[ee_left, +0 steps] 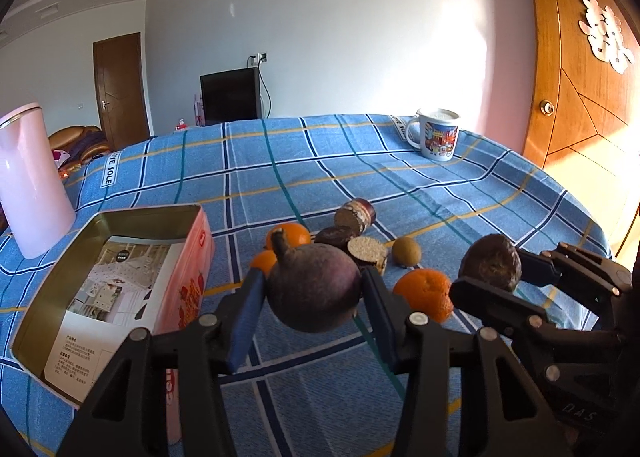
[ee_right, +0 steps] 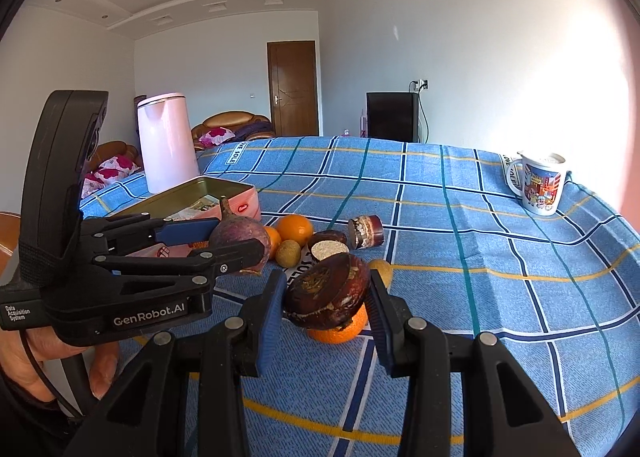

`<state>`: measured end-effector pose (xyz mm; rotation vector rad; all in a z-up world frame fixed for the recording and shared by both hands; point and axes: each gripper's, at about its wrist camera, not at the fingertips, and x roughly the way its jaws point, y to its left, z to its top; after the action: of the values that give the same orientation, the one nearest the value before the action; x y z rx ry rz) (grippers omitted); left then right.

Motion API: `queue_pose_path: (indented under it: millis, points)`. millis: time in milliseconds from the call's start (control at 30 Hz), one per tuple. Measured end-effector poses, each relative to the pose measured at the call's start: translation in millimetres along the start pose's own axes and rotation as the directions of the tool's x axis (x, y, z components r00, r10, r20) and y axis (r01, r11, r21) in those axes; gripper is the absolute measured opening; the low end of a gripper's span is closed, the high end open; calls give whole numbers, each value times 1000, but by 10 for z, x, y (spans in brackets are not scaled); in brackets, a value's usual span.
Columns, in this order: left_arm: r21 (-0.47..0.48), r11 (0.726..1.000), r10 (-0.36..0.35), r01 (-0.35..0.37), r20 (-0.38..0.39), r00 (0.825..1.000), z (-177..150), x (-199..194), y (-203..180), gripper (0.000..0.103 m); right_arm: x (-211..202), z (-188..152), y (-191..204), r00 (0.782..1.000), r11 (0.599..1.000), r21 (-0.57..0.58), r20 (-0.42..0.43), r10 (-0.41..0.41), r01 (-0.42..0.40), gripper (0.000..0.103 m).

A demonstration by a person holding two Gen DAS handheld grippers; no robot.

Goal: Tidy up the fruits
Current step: 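Grasp the purple fruit with the left tool while the right tool grasps the dark brown fruit, then carry the purple fruit with the left tool while the right tool carries the brown fruit to the tin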

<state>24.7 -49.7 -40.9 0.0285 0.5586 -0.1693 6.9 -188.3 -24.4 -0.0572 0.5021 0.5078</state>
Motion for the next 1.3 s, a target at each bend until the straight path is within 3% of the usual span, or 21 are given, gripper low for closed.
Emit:
queue_pose_path:
  millis: [667, 1300]
  points:
    - [-27, 996, 90, -88, 123, 988, 103, -276, 193, 52, -3, 194, 78, 998, 999, -34, 66, 14, -12, 42]
    - [-120, 979, 179, -166, 102, 979, 53, -348, 742, 52, 301, 581, 372, 994, 990, -114, 55, 92, -86, 42]
